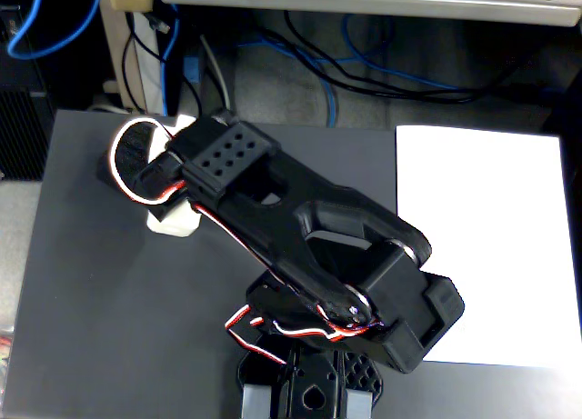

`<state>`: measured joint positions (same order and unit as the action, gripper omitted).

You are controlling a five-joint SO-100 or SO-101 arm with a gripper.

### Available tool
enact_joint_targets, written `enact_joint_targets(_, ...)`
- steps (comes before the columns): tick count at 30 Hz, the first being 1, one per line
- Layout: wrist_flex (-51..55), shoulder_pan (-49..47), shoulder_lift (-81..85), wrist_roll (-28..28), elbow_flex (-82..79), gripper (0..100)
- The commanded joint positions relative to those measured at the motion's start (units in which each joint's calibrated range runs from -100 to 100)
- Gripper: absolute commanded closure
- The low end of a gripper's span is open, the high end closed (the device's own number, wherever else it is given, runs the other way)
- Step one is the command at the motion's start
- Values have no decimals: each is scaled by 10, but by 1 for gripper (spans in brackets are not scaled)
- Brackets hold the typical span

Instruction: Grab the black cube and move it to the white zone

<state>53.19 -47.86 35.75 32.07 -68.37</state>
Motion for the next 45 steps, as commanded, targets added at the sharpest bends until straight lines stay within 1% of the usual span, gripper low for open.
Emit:
enact_joint_targets(1,-12,0,2,-2,5,60)
enact_joint_targets(5,-13,0,1,5,6,60)
enact_joint_targets(8,-13,0,1,33,12,60)
enact_joint_targets(13,-13,0,1,33,14,60)
enact_joint_targets(14,-13,0,1,33,15,63)
enact_joint_targets(17,-38,1,2,33,14,83)
enact_joint_targets(18,-48,0,2,33,14,87)
enact_joint_targets(20,-43,1,2,32,12,87)
enact_joint_targets(21,-42,3,2,31,6,90)
enact_joint_targets(23,-40,2,2,30,6,100)
enact_joint_targets(27,-41,5,11,33,16,99)
enact_joint_targets(30,-30,7,11,33,130,99)
enact_joint_targets(31,10,9,11,33,187,99)
enact_joint_targets(32,85,29,11,33,258,99)
enact_joint_targets(33,160,64,11,30,327,99)
enact_joint_targets(34,214,107,11,29,389,99)
enact_joint_targets(35,235,140,11,29,426,99)
enact_joint_targets(37,244,202,12,29,444,99)
enact_joint_targets(38,278,253,26,28,452,99)
enact_joint_targets(39,321,313,61,14,465,99)
enact_joint_targets(41,392,445,181,-40,539,99)
enact_joint_targets(42,414,481,236,-62,563,99)
enact_joint_targets(43,442,494,279,-80,567,99)
enact_joint_targets(45,461,503,280,-97,567,99)
